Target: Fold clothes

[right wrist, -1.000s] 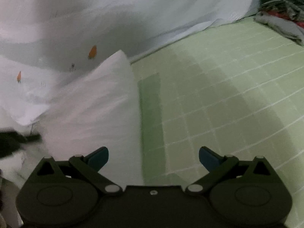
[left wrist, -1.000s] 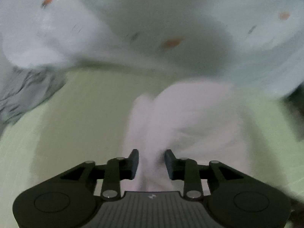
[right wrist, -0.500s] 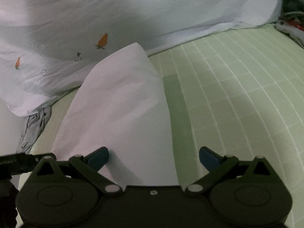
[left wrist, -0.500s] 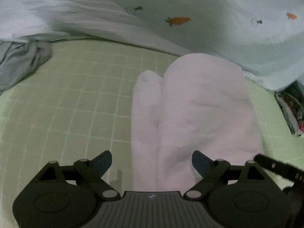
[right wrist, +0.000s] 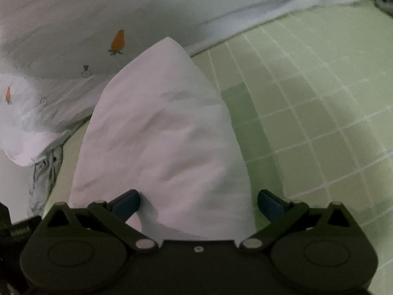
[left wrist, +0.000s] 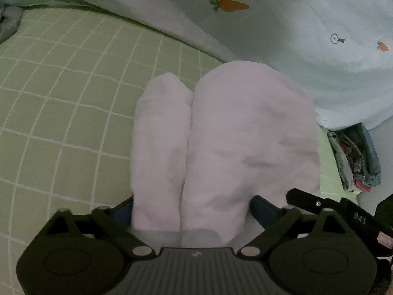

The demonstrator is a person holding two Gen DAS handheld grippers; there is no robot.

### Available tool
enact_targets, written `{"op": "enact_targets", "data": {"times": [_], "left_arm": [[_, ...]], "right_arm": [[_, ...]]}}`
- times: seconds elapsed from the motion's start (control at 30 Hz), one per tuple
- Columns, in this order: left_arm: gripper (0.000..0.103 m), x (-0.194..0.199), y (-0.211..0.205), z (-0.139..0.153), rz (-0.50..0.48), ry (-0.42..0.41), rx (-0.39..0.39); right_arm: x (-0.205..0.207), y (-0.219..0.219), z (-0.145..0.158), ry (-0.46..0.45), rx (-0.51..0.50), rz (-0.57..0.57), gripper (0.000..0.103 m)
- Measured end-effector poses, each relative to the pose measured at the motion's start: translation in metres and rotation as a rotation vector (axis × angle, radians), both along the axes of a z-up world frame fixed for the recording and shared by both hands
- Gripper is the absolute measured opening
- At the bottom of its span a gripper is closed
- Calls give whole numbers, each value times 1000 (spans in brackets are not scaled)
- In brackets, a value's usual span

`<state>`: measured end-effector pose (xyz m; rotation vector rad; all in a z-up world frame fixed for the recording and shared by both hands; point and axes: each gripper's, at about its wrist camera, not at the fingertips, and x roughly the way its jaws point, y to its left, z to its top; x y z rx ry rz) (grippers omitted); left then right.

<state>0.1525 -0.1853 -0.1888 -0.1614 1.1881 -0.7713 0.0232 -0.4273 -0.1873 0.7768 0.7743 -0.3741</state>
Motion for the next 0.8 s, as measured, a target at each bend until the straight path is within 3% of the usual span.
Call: {"op": "enact_targets", "data": {"times": [0.1,0.2,0.3,0.37,0.47,0.8], "left_arm": [[60,-5,3,4,9,3,-24],[45,-8,8,7,44,23,-53],[36,-13,8,10,60,10,-58],[33,-19,8,17,62,-2,-60],[29,-33,6,32,43,-22,-65],[28,-112,-35,64,-160,-65,-87]], "right_arm": [[1,4,1,7,29,1,101],[1,11,5,4,56,1,88],[-3,22,16,1,12,-7,68],[-16,28,24,-9,-1,-24,53],[-44,35,36,-34,-5,-62,43],[-152,41,72,-69,-28,-224,41]]}}
